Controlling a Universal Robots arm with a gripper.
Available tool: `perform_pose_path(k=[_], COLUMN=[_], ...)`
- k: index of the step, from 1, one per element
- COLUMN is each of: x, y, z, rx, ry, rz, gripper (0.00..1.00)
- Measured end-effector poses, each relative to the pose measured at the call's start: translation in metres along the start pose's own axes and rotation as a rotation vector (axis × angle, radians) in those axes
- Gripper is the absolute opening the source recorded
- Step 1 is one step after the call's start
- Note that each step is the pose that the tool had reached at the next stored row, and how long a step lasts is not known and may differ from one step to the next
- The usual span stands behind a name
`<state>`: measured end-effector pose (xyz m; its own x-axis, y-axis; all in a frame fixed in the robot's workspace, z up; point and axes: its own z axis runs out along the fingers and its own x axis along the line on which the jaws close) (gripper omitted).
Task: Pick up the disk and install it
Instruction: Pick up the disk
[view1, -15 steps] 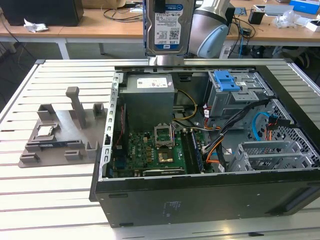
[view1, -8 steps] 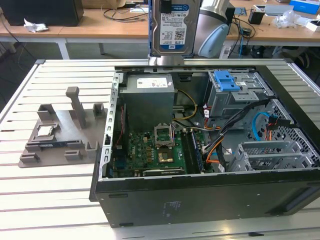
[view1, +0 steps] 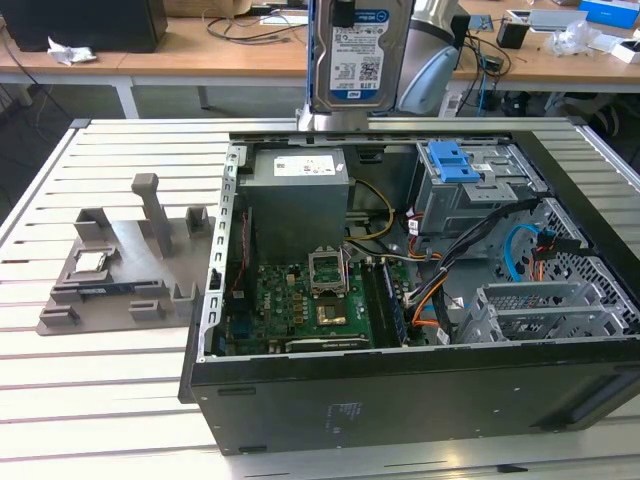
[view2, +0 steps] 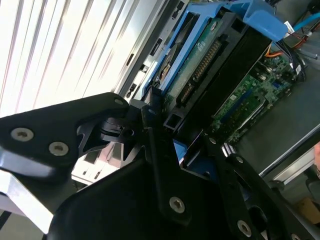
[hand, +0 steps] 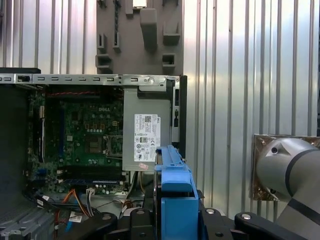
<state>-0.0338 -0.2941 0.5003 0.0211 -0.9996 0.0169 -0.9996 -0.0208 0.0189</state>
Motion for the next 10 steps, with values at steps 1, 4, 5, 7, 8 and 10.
perform_pose_path(k=[1, 4, 5, 7, 8, 10], x=[0.0002, 0.0007, 0.0008, 0.0011, 0.0013, 0.0015], y=[-0.0019, -0.0066, -0.0077, -0.0112, -0.0132, -0.0155], z=[0.0, -0.0001, -0.0001, -0.0002, -0.0002, -0.0002], rx=[0.0, 0.0, 0.0, 0.0, 0.0, 0.0], ry=[0.0, 0.0, -0.0001, 0.0, 0.0, -0.0001], rz=[0.0, 0.0, 0.0, 0.0, 0.0, 0.0], gripper=[0.36, 0.36, 0.36, 0.36, 0.36, 0.36])
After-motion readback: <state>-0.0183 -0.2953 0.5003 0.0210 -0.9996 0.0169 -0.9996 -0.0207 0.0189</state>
